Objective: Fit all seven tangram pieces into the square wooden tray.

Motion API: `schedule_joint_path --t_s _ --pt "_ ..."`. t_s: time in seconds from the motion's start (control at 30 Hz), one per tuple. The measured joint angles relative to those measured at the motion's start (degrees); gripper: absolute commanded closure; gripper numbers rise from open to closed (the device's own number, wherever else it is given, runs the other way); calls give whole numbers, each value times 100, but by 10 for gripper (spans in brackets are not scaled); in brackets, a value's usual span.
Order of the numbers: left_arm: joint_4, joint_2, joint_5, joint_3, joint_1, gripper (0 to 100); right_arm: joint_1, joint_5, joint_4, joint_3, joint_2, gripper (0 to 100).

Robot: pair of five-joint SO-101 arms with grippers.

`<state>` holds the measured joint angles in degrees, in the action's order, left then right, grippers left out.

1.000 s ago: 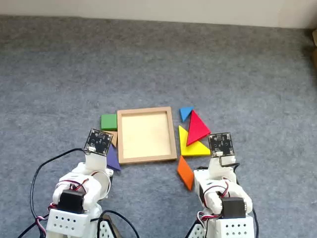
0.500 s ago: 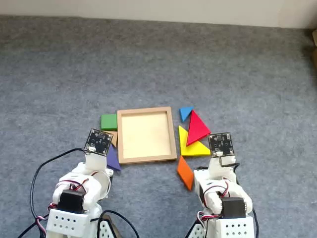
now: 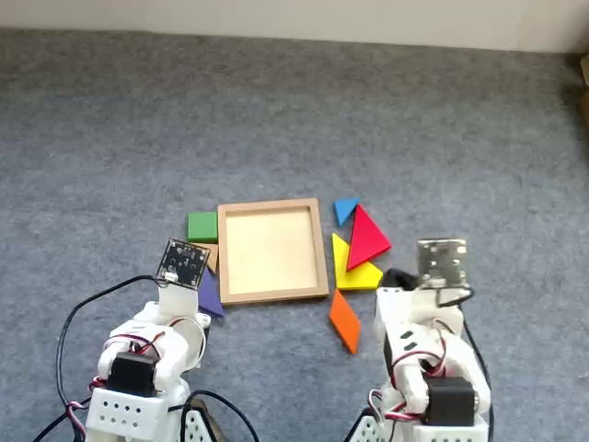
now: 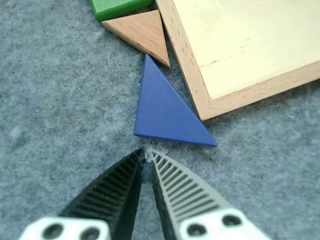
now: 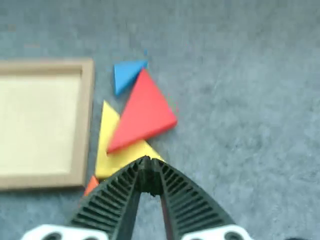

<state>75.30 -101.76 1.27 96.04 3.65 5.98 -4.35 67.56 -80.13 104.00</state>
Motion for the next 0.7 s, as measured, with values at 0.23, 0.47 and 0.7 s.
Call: schedule_joint_path --t_s 0.23,0.47,0.7 --pt "0 0 0 0 0 990 0 703 -211 1556 -1820 984" --pt "0 0 0 0 0 990 387 1644 -211 2892 -4738 693" --pt "0 0 0 0 0 990 853 2259 -229 3974 -7437 667"
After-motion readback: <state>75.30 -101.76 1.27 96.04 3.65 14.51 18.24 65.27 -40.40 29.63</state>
